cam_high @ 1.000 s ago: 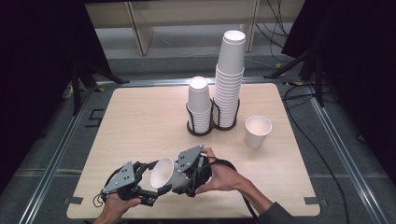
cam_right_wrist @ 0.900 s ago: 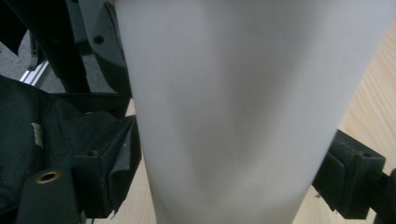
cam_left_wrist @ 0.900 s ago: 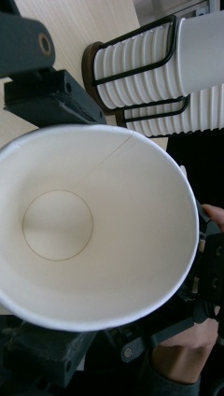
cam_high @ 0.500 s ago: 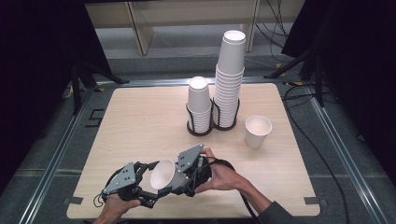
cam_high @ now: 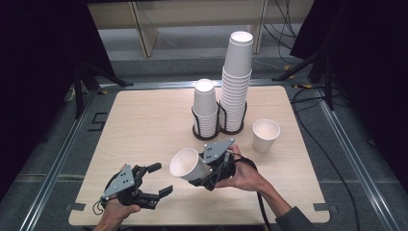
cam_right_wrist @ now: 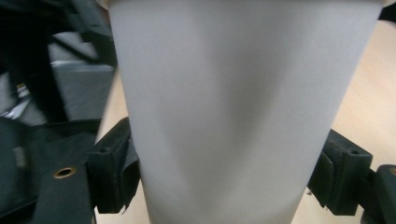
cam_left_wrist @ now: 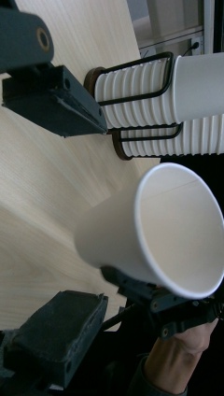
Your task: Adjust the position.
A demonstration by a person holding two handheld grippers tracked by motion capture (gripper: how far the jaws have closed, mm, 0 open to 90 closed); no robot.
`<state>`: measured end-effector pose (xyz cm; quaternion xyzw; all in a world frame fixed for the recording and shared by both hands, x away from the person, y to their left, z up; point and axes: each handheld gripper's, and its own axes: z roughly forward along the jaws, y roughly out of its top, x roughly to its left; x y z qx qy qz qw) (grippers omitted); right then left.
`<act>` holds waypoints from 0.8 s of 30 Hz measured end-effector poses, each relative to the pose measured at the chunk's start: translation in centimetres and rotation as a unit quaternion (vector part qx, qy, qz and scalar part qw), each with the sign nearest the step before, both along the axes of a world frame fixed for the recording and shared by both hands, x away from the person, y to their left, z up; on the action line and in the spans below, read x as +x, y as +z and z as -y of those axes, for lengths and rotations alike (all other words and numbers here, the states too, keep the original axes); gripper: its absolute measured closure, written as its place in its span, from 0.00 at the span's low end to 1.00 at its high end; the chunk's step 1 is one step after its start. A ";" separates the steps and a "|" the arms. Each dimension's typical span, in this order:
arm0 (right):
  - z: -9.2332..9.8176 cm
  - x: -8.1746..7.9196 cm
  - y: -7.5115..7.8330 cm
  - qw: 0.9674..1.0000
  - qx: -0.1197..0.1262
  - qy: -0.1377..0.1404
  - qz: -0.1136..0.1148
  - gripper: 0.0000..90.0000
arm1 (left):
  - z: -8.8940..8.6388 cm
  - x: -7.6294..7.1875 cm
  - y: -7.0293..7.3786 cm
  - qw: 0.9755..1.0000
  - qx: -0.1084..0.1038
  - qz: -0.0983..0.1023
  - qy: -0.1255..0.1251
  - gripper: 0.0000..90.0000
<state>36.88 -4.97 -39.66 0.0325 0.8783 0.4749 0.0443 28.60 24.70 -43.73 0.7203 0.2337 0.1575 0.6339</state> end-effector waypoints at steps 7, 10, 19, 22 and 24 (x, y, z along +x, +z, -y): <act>3.6 0.8 -0.1 0.995 0.050 -0.091 0.006 0.25 | -0.4 0.2 -0.1 1.000 -0.006 0.003 0.016 0.16; 5.1 0.8 -0.4 0.991 0.064 -0.115 0.004 0.25 | -0.6 0.3 -0.1 1.000 -0.001 0.001 0.024 0.16; 8.8 0.6 -1.5 0.980 0.095 -0.173 0.010 0.25 | -0.9 0.7 -0.5 0.998 0.005 -0.009 0.057 0.16; 9.6 0.4 -1.7 0.976 0.104 -0.190 0.013 0.25 | -1.1 0.8 -0.5 0.998 0.008 -0.012 0.068 0.16; 10.0 0.3 -1.9 0.973 0.120 -0.197 0.014 0.25 | -1.2 0.8 -0.6 0.997 0.012 -0.010 0.076 0.16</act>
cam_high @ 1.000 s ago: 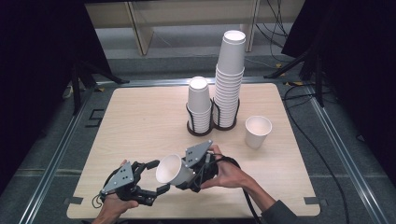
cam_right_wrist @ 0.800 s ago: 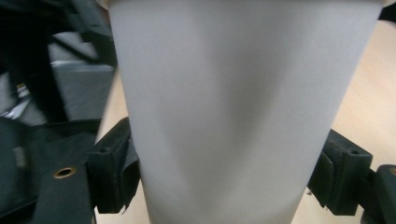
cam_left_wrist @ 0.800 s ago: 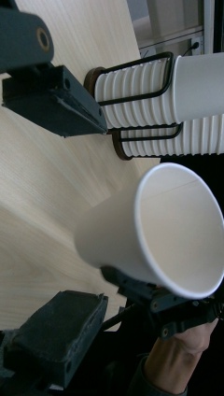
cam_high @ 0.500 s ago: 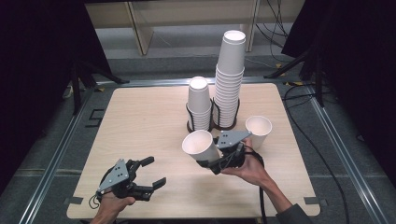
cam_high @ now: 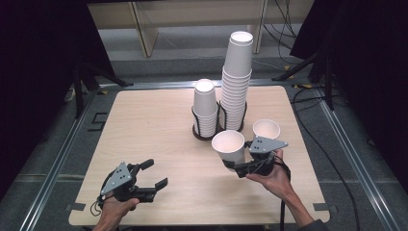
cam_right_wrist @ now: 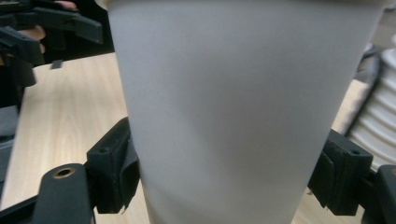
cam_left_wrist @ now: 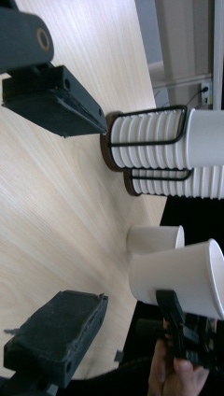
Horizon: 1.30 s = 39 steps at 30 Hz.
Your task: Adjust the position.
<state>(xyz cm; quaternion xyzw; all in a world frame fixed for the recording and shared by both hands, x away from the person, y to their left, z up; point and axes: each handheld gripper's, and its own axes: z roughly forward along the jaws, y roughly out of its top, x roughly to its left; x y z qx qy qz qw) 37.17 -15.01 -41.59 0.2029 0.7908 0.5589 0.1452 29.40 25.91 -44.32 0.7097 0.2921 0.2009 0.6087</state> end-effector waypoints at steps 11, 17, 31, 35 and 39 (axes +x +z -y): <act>2.8 -0.5 -0.8 0.999 0.022 -0.048 0.008 0.25 | -0.3 0.3 -0.2 1.000 0.015 0.007 0.021 0.16; 4.0 -0.7 -1.6 0.997 0.023 -0.071 -0.001 0.24 | -0.2 0.4 -0.4 1.000 0.005 0.007 0.018 0.16; 5.2 -0.7 -3.1 0.995 0.030 -0.090 0.000 0.24 | -0.1 0.4 -0.6 1.000 0.007 0.003 0.014 0.16; 5.4 -0.6 -3.6 0.996 0.017 -0.092 0.002 0.24 | -0.1 0.4 -0.6 1.000 0.005 0.001 0.015 0.16; 5.5 -0.4 -4.1 0.996 0.012 -0.093 -0.006 0.24 | -0.1 0.3 -0.5 1.000 0.021 -0.003 0.018 0.16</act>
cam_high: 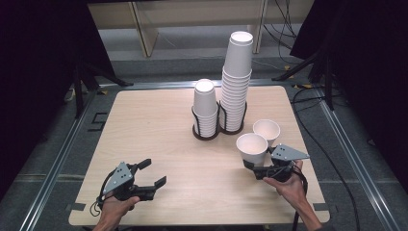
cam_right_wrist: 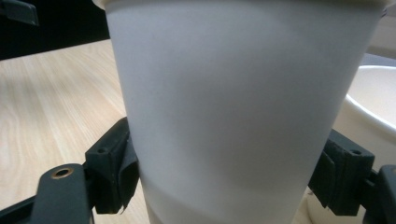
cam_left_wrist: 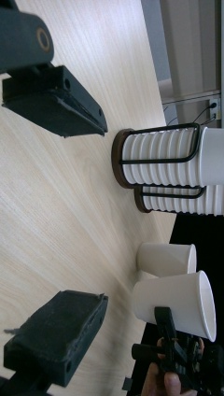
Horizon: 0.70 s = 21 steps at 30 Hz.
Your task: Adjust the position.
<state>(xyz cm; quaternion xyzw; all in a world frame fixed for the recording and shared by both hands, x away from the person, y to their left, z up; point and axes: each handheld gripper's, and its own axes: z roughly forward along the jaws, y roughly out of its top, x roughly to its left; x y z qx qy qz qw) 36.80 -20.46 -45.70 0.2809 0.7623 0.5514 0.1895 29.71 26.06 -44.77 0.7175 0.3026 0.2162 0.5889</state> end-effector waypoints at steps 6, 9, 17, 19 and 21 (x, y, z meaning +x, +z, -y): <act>0.1 0.6 -0.7 1.000 -0.017 0.006 0.006 0.24 | 0.1 0.1 -0.1 1.000 0.002 0.000 -0.003 0.16; -0.2 0.7 -1.0 1.000 -0.010 0.003 -0.001 0.24 | 0.2 0.2 -0.2 1.000 -0.011 0.002 -0.004 0.16; -0.8 1.1 -1.4 1.000 -0.019 0.017 -0.005 0.24 | 0.2 0.1 -0.2 1.000 -0.011 0.001 -0.004 0.16; -0.9 1.1 -1.5 1.000 -0.021 0.017 -0.010 0.24 | 0.2 0.1 -0.2 1.000 -0.011 0.001 -0.003 0.16; -1.0 1.3 -1.7 1.000 -0.021 0.019 -0.008 0.24 | 0.2 0.1 -0.2 1.000 -0.010 0.001 -0.003 0.16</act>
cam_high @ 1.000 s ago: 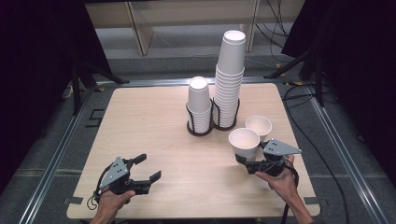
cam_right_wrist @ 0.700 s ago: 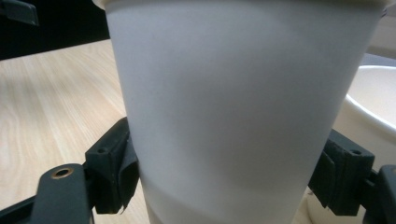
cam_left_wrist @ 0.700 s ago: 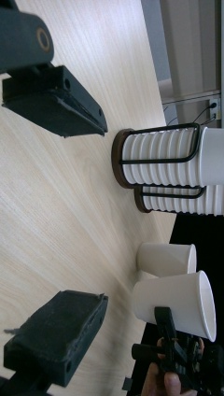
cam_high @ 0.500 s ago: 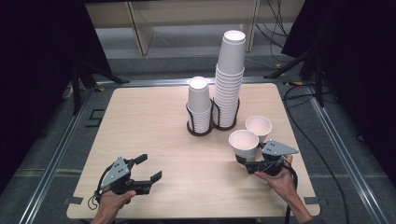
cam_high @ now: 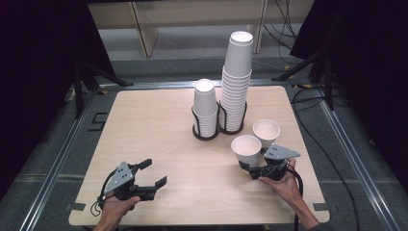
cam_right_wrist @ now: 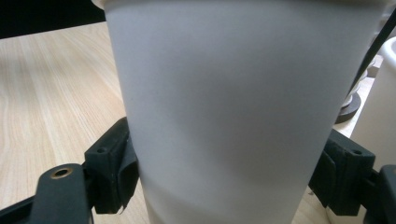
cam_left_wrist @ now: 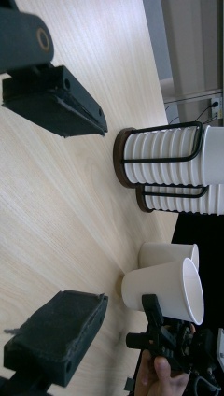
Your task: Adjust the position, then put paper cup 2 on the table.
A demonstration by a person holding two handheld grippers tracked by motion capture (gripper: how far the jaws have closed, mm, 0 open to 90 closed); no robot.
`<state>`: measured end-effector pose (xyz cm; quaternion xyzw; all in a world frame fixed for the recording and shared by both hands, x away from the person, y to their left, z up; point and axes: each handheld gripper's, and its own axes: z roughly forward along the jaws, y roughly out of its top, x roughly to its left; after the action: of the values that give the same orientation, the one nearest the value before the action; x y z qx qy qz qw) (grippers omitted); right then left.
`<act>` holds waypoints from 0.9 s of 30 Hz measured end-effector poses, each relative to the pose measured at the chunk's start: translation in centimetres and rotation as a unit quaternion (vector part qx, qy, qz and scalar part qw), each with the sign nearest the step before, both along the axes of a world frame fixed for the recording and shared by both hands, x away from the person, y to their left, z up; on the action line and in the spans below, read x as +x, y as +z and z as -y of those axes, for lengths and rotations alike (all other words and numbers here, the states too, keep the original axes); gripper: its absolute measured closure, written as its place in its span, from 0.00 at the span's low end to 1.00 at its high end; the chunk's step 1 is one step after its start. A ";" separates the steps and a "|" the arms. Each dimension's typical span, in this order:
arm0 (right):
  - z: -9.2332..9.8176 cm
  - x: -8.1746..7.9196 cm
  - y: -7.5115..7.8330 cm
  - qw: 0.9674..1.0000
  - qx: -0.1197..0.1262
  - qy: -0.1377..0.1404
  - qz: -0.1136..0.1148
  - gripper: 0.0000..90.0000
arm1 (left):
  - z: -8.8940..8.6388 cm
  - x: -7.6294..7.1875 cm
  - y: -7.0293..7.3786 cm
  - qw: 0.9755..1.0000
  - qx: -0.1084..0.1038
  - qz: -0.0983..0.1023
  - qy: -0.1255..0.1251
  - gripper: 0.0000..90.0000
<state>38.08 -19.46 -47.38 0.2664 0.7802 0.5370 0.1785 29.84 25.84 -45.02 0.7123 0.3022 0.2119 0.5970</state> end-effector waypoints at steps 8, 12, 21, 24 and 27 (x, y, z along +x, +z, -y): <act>-0.4 0.2 -0.5 1.000 -0.001 0.007 -0.014 0.24 | -0.1 0.0 0.1 1.000 0.014 -0.003 0.002 0.16; -0.2 0.3 -0.5 1.000 -0.010 0.002 -0.008 0.23 | -0.1 -0.1 0.1 1.000 0.015 -0.004 0.002 0.16; -0.4 0.4 -0.8 1.000 -0.016 0.002 -0.027 0.23 | -0.1 0.0 -0.1 1.000 0.002 0.001 -0.003 0.16; -0.3 0.3 -0.7 0.999 -0.022 -0.002 -0.032 0.22 | -0.1 0.0 0.0 1.000 0.002 0.000 -0.003 0.16; -0.4 0.4 -0.8 0.999 -0.027 0.003 -0.028 0.21 | 0.0 -0.1 -0.1 1.000 0.000 -0.001 -0.003 0.16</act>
<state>38.47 -19.11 -48.22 0.2741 0.7997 0.5089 0.1625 29.76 25.88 -45.07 0.7135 0.3010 0.2093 0.5971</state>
